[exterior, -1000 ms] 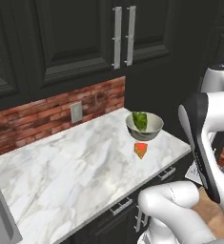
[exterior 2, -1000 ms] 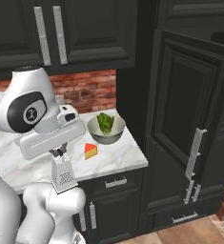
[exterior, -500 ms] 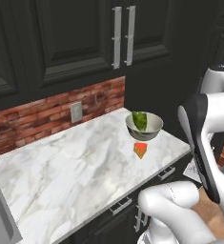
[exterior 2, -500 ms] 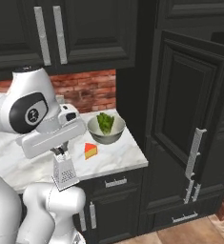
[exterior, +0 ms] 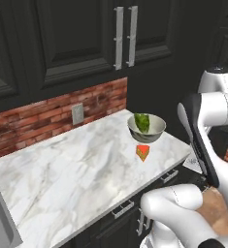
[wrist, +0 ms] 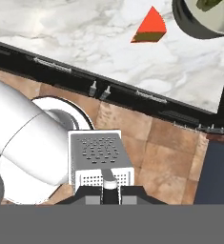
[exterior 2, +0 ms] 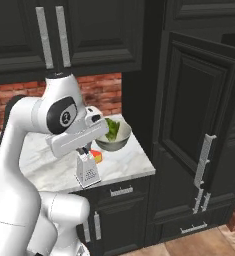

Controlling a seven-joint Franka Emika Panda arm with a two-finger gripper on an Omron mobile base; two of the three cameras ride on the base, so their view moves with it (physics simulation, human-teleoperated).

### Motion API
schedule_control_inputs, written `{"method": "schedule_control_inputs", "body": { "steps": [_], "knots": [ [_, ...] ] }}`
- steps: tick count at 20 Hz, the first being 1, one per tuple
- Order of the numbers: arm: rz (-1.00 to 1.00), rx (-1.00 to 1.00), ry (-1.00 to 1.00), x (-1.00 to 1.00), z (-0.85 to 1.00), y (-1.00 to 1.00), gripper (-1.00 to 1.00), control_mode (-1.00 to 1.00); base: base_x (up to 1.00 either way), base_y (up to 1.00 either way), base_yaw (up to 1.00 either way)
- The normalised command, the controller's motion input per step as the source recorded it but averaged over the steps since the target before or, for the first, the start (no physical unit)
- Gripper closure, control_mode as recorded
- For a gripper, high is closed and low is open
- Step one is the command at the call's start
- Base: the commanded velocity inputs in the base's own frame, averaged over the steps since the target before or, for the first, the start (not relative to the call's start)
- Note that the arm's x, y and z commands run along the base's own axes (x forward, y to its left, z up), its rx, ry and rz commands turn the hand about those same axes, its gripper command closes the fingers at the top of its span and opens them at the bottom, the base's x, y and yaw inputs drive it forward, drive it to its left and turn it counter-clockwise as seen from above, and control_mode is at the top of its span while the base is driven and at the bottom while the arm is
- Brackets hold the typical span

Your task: Pick the cheese from the fridge and the cheese grater from the cabinet and place them next to the salad bowl.

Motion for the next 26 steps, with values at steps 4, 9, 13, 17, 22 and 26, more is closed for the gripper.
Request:
{"method": "schedule_control_inputs", "body": {
  "steps": [4,9,13,17,22,26],
  "knots": [
    [0.0,0.0,0.0,0.77,-0.35,-0.29,1.0,-1.0,0.0,0.0,0.0],
    [0.0,0.0,0.0,0.8,-0.42,-0.17,1.0,-1.0,0.0,0.0,0.0],
    [0.0,0.0,-0.07,0.54,-0.29,-0.18,1.0,-1.0,0.0,0.0,0.0],
    [0.0,0.02,-0.08,0.29,-0.24,0.0,1.0,-1.0,0.0,0.0,0.0],
    [0.0,0.01,-0.05,0.3,-0.37,0.0,1.0,-1.0,0.0,0.0,0.0],
    [0.0,0.0,-0.03,0.32,-0.26,0.0,1.0,-1.0,0.0,0.0,0.0]
  ]
}}
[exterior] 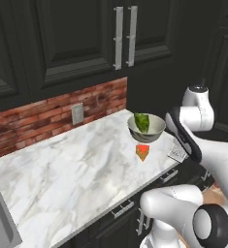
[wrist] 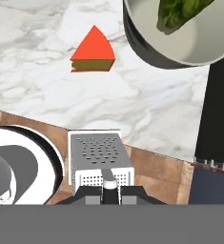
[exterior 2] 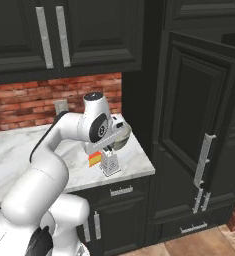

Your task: Pick the cheese from the fridge and the cheese grater from the cabinet and place them next to the salad bowl.

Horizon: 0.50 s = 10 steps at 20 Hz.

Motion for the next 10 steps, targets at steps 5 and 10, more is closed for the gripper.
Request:
{"method": "schedule_control_inputs", "body": {
  "steps": [5,10],
  "knots": [
    [0.0,0.0,-0.04,0.33,-0.18,-0.01,1.0,-1.0,0.0,0.0,0.0],
    [0.0,0.0,-0.02,0.24,-0.21,-0.03,1.0,-1.0,0.0,0.0,0.0]
  ]
}}
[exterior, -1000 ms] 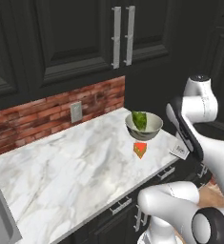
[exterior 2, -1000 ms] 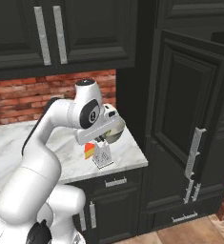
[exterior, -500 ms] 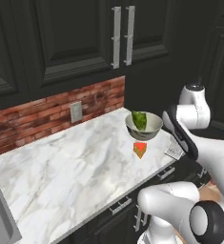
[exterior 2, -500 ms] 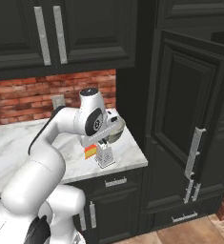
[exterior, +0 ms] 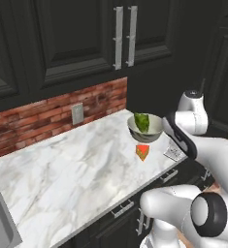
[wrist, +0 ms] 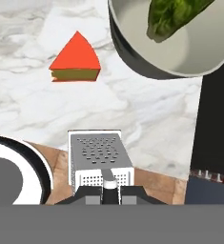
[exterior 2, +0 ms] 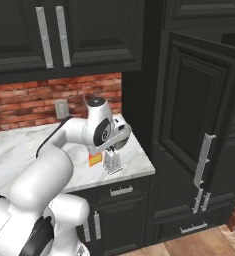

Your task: Pick the cheese from the fridge and the cheese grater from the cabinet and place them next to the salad bowl.

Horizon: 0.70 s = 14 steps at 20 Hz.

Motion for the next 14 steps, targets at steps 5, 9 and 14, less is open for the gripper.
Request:
{"method": "schedule_control_inputs", "body": {
  "steps": [5,9,14],
  "knots": [
    [0.0,0.0,0.0,0.14,-0.18,-0.03,1.0,-1.0,0.0,0.0,0.0],
    [0.0,0.0,-0.02,0.16,-0.16,0.0,1.0,-1.0,0.0,0.0,0.0],
    [0.0,0.0,-0.04,0.14,-0.2,0.0,1.0,-1.0,0.0,0.0,0.0]
  ]
}}
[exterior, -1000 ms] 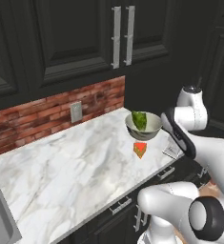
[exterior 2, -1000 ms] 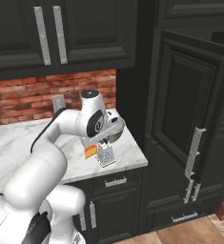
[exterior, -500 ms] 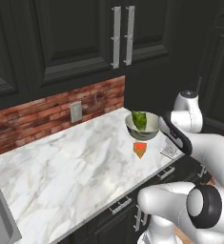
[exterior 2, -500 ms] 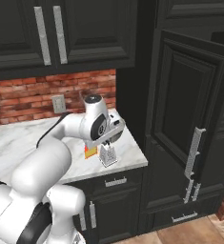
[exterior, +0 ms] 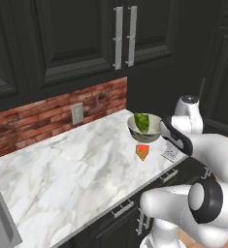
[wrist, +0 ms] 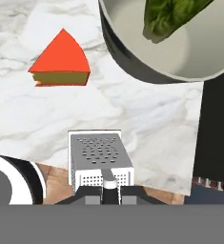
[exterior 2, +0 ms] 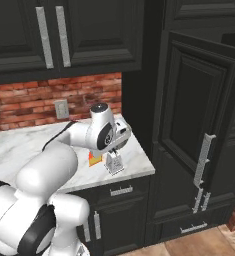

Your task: Pick the cheese from the fridge and the cheese grater from the cabinet and place them next to the salad bowl.

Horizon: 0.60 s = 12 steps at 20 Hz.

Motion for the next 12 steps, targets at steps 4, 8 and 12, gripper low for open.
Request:
{"method": "schedule_control_inputs", "body": {
  "steps": [4,8,12],
  "knots": [
    [0.0,0.0,-0.08,0.18,-0.26,0.0,1.0,-1.0,0.0,0.0,0.0],
    [0.0,0.0,-0.08,0.13,-0.2,0.0,1.0,-1.0,0.0,0.0,0.0],
    [0.0,0.0,-0.05,0.1,-0.2,0.0,1.0,-1.0,0.0,0.0,0.0]
  ]
}}
